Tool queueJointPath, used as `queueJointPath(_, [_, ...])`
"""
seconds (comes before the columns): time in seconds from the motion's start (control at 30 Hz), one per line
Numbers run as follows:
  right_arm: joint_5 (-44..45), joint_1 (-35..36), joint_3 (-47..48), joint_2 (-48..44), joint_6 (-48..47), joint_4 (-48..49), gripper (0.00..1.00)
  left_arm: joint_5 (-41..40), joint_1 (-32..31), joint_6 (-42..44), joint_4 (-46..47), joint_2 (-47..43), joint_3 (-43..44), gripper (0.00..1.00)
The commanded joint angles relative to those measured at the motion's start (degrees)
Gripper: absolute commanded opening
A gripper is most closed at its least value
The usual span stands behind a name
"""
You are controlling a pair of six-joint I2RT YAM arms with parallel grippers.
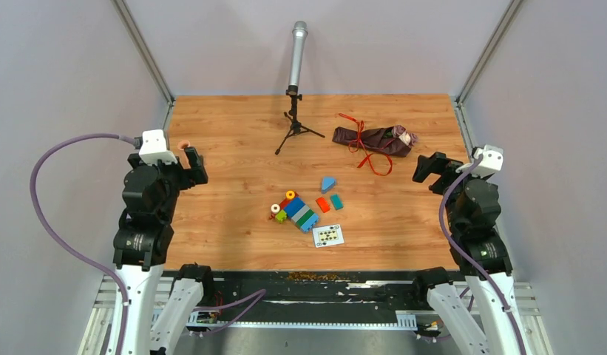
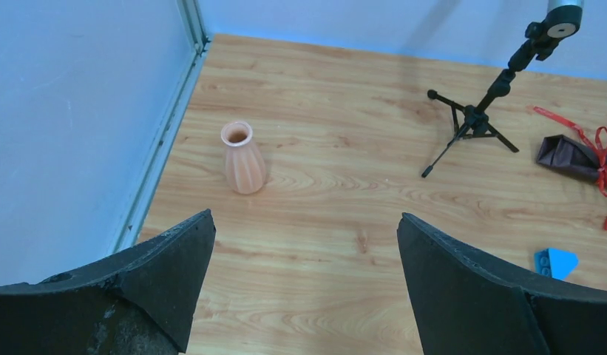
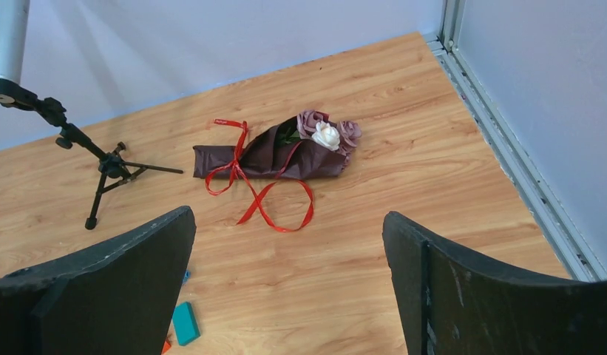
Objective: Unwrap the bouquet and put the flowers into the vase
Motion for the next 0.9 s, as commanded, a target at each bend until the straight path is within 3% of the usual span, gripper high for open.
queueJointPath(0.0, [0.05,-0.18,0.97,0.01,1.22,-2.11,1.00,-0.40,0.34,-1.09,-0.29,1.42,0.31,1.00])
queueJointPath(0.17, [-0.71,-0.18,0.58,0.26,2.80,-2.13,1.00,0.15,0.33,-0.94,0.33,2.48,-1.31,1.00])
queueJointPath(0.4, [-5.67,-0.18,-2.30,1.73,7.34,0.16,1.00,8.42,0.29,3.51,4.05,2.71,-6.12,1.00])
queueJointPath(0.57, [-14.16,-0.26,-7.15,6.11,22.04,5.74,0.99,15.22,0.34,0.52,8.59,4.28,-10.13,1.00])
queueJointPath(0.67, [-18.61,-0.21,-13.59,9.48,34.04,12.84,0.95,15.90,0.32,1.76,6.65,6.74,-10.13,1.00])
queueJointPath(0.77, [-17.43,-0.19,-20.17,13.69,43.64,23.32,0.95,13.19,0.32,2.88,4.10,7.59,-10.57,1.00])
queueJointPath(0.87, [-12.78,-0.18,-20.20,21.63,45.97,29.26,0.95,12.25,0.10,3.69,4.10,7.17,-11.17,1.00])
